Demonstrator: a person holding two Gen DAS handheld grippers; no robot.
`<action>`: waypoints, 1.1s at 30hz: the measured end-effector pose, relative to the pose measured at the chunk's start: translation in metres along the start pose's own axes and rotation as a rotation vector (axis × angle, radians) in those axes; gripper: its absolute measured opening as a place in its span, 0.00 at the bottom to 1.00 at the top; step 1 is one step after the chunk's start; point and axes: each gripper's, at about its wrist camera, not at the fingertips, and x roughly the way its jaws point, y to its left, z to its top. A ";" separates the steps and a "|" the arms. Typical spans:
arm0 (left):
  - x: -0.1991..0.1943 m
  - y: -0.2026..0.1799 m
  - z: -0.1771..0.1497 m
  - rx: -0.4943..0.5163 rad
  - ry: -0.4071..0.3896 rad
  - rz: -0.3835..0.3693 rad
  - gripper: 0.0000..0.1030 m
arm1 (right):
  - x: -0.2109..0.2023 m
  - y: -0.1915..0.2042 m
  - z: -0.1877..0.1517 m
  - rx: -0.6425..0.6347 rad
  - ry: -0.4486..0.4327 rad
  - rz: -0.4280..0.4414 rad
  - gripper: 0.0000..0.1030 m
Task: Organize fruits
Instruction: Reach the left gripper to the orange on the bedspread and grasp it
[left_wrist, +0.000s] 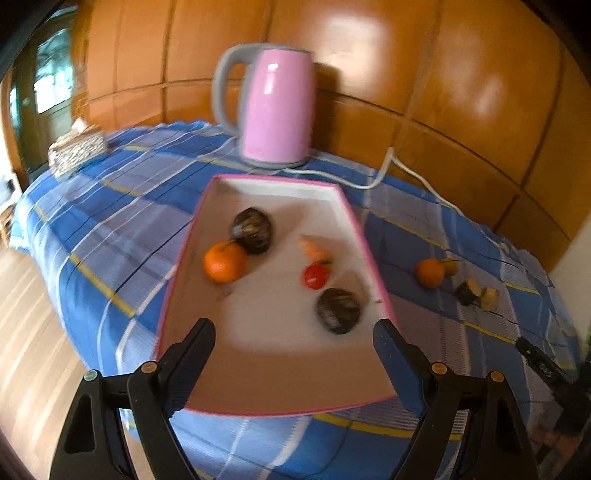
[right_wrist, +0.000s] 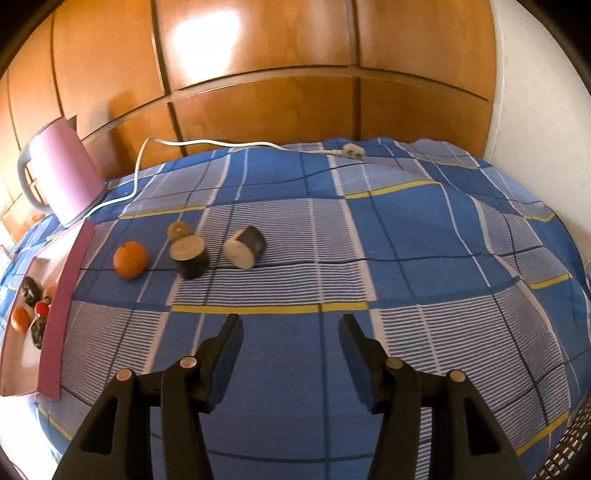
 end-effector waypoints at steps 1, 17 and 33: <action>0.001 -0.009 0.002 0.024 0.001 -0.016 0.85 | 0.000 -0.003 0.000 0.006 -0.001 -0.002 0.53; 0.067 -0.133 0.036 0.271 0.141 -0.196 0.70 | 0.002 -0.033 0.001 0.060 -0.009 -0.010 0.53; 0.144 -0.165 0.052 0.280 0.228 -0.142 0.70 | 0.012 -0.052 0.000 0.099 0.025 0.002 0.53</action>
